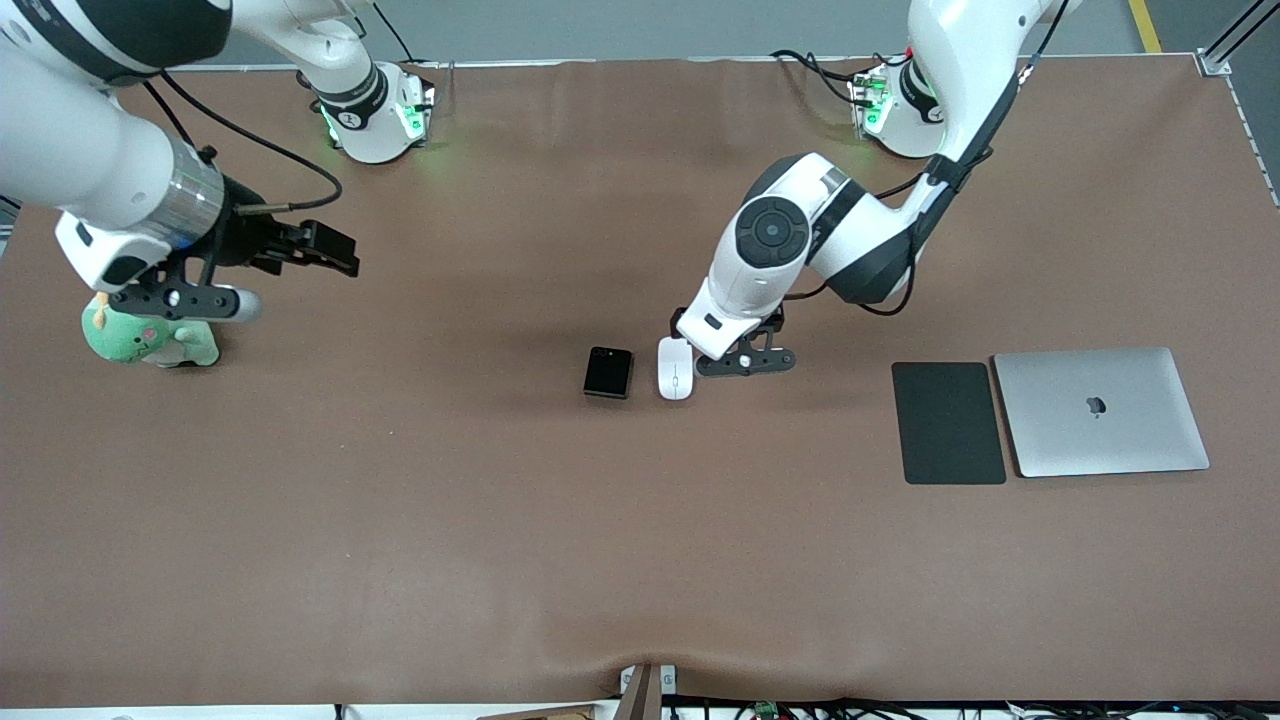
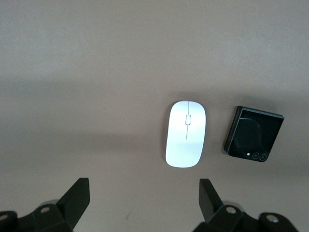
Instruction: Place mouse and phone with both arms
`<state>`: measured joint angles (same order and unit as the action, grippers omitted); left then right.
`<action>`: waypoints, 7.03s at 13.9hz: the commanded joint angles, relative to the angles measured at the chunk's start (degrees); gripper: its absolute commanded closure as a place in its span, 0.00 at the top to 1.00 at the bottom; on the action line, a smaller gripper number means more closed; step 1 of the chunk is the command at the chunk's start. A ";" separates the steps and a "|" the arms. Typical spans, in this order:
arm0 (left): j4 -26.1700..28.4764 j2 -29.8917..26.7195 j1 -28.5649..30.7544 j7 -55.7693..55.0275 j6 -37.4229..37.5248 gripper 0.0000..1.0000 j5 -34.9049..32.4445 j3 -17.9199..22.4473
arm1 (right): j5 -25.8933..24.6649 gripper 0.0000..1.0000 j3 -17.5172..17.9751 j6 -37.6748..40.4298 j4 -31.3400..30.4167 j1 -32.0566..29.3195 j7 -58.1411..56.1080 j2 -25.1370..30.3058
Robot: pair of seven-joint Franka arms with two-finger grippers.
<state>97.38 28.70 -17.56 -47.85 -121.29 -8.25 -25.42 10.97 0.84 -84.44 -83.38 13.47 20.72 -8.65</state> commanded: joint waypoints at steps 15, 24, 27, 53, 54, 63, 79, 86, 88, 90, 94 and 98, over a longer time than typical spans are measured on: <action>-10.37 19.28 -12.41 -4.89 -8.62 1.00 -7.31 7.23 | 1.33 1.00 -0.31 -10.39 1.64 8.06 7.14 -10.07; -10.37 19.72 -12.06 -2.61 -8.62 0.57 -10.12 7.23 | 1.33 1.00 -0.23 -11.09 1.64 8.06 6.35 -12.26; -10.28 18.67 -11.18 -1.73 -8.62 0.52 -10.56 7.32 | 1.33 1.00 -0.23 -13.81 1.64 10.25 6.44 -13.75; 13.97 -6.38 32.75 32.37 -6.32 0.51 -9.68 3.98 | -6.11 1.00 -0.49 -40.71 4.01 23.96 6.26 -36.78; 15.46 -6.12 33.90 33.16 -8.33 0.51 -9.68 3.98 | -8.14 1.00 -0.49 -40.71 3.93 24.84 6.69 -37.40; 18.55 -0.41 35.23 37.55 -21.00 0.53 -9.86 3.89 | -6.67 1.00 -0.31 -42.12 3.49 25.11 9.32 -40.65; 14.68 4.61 35.76 41.34 -21.10 1.00 -9.77 3.98 | -5.87 0.34 -0.40 -42.12 2.17 26.52 16.19 -41.45; 14.33 -2.50 35.67 41.34 -18.12 1.00 -9.68 3.10 | -5.96 0.00 -0.40 -40.28 1.21 20.21 15.76 -36.45; 13.11 -5.66 35.67 41.34 -15.57 1.00 -9.60 3.10 | -6.05 0.00 -0.58 -38.35 -1.25 16.52 12.35 -32.77; 9.60 -7.43 35.67 41.95 -10.23 1.00 -9.60 2.92 | -6.05 0.00 -0.49 -38.08 -4.67 11.25 5.33 -29.51; -1.28 -10.77 35.58 42.40 7.07 1.00 -3.56 0.29 | -6.05 0.00 -0.58 -37.99 -10.56 2.46 -5.32 -24.93; -10.62 -14.80 35.58 42.58 22.84 1.00 0.24 0.28 | -6.66 0.00 -0.58 -38.25 -13.21 -7.82 -15.58 -24.31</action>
<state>89.83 15.79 17.54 -6.60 -103.14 -9.80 -24.84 4.52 -1.08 -122.16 -93.20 10.94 10.99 -35.39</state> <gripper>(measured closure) 0.000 0.189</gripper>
